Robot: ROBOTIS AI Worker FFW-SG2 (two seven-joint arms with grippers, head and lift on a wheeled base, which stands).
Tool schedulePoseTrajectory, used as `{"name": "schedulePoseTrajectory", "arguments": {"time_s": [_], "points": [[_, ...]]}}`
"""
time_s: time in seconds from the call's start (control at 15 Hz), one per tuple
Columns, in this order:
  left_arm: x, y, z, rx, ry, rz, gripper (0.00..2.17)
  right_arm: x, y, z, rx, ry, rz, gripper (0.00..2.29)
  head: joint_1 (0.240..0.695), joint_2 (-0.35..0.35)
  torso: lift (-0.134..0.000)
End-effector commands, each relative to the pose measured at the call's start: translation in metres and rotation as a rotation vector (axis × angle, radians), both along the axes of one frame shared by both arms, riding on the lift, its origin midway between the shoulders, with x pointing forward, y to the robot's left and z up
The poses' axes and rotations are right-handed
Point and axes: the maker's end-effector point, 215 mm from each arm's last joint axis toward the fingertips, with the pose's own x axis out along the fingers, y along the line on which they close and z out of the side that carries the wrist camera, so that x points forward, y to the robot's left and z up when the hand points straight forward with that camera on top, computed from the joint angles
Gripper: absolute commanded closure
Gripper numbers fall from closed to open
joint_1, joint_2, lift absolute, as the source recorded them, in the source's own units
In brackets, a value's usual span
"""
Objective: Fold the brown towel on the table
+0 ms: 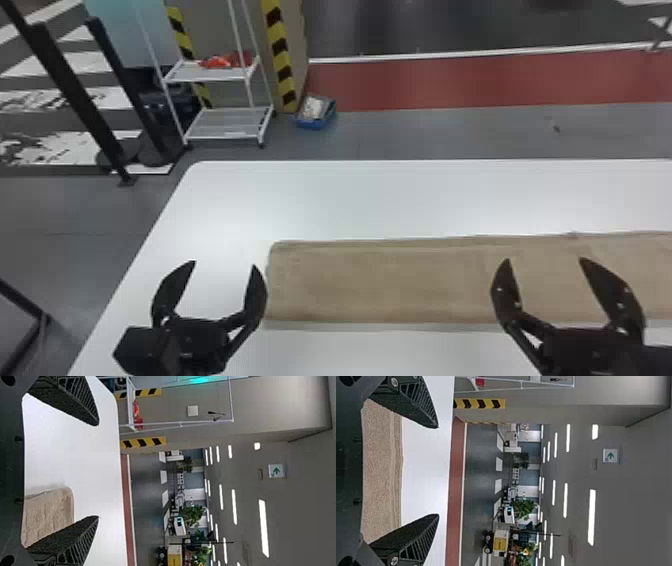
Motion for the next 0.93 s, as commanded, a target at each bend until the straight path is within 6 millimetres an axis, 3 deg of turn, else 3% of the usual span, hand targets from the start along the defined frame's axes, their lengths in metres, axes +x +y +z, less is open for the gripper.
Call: {"name": "schedulePoseTrajectory", "arguments": {"time_s": [0.0,0.87], "points": [[0.0002,0.0006,-0.0007,-0.003,0.001,0.004,0.03,-0.0002,0.0011,-0.0005,0.002,0.001,0.001,0.09,0.695,0.149,-0.112],[-0.0002,0.0005,-0.0050,-0.004,0.008,0.003,0.04,-0.0009,0.0016,-0.0011,0.010,0.002,0.001,0.09,0.695,0.153,-0.112]]}}
